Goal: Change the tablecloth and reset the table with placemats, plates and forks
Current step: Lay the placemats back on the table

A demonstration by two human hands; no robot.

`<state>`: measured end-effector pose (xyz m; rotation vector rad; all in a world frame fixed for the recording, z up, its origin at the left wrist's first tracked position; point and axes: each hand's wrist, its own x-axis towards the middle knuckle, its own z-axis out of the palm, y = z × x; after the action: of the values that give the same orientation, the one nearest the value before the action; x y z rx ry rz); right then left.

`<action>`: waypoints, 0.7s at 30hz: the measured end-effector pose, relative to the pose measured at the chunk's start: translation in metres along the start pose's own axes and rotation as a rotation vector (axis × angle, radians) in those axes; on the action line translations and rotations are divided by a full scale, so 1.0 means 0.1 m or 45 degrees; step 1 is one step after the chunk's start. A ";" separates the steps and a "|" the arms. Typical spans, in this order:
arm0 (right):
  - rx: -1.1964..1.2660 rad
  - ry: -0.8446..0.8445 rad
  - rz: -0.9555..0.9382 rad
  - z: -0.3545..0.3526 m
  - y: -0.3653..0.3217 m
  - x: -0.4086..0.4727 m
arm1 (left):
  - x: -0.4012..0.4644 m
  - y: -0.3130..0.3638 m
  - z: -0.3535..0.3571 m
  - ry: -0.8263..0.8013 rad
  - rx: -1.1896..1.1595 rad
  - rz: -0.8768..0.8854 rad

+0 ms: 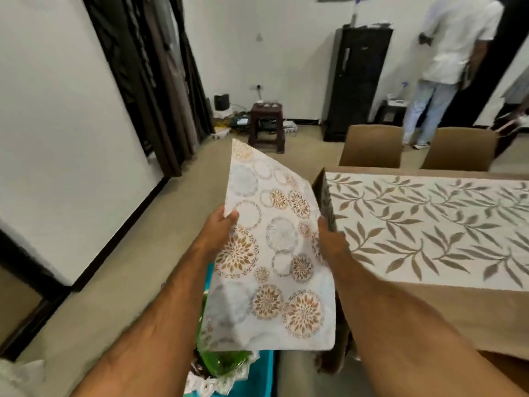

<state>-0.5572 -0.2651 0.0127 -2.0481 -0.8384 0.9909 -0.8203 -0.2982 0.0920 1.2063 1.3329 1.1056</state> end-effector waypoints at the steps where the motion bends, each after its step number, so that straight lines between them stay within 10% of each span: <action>1: 0.154 -0.024 0.065 -0.19 0.08 0.04 | 0.07 0.06 0.10 -0.049 0.022 0.009; 13: 0.794 -0.013 0.070 -1.70 0.85 0.85 | 1.13 0.20 1.92 -0.267 0.292 -0.158; 21: 1.031 0.380 0.243 -2.33 1.34 1.38 | 1.49 0.03 3.24 -0.474 0.652 -0.187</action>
<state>-0.2623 -0.3016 -0.0397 -1.5129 -0.0432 0.8923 -0.5002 -0.1459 0.0494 1.5620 1.4208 0.4082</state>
